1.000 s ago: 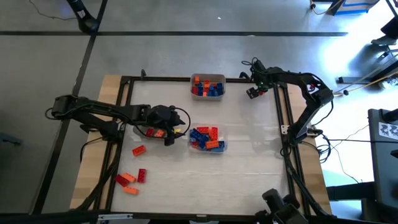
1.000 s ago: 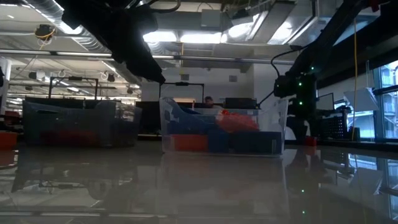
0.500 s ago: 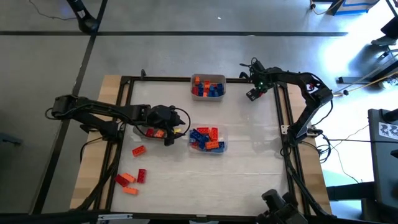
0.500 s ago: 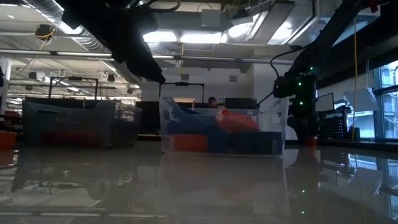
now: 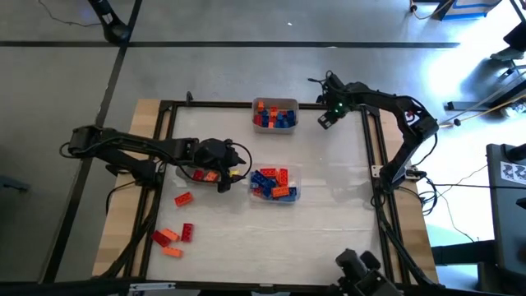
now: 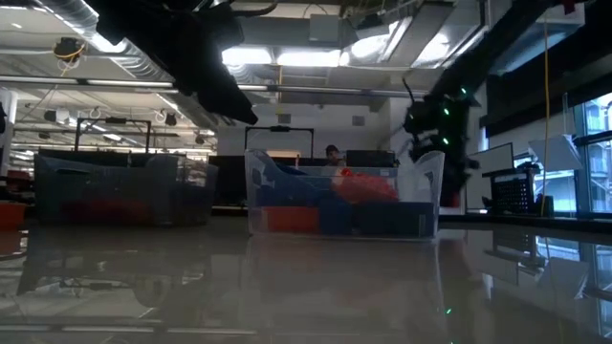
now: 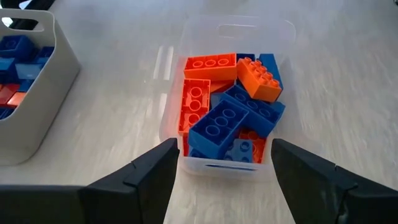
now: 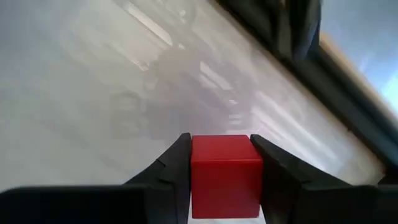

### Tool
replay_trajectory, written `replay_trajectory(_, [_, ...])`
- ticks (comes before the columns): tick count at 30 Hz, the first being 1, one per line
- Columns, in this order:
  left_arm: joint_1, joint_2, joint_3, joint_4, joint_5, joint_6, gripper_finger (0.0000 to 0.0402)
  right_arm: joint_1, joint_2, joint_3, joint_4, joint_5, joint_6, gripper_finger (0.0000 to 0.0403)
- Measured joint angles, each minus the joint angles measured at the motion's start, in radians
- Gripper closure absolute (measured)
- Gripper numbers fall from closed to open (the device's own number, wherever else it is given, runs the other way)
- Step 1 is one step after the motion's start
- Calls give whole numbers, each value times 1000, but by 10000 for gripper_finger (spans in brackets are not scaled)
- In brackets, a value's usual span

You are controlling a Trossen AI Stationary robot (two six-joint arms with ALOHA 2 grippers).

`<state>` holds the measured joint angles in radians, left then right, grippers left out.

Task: Sort blocks by size
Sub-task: Put the small red game piece into the gray bin

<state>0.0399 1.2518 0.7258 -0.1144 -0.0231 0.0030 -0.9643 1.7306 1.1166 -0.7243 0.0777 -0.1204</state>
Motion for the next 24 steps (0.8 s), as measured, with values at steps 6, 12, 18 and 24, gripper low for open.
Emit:
replay_trajectory(6, [0, -35, 0, -18, 0, -36, 155, 122, -53, 165, -78, -23, 16, 270])
replay_trajectory(12, [0, -131, 0, -97, 0, -72, 155, 257, -72, 238, 92, -165, 18, 270])
replay_trajectory(18, [0, -213, 0, -195, -7, -74, 155, 346, -26, 187, 435, -251, 24, 269])
replay_trajectory(24, [1, -278, 0, -270, -7, -74, 155, 382, 101, 163, 682, -244, 80, 268])
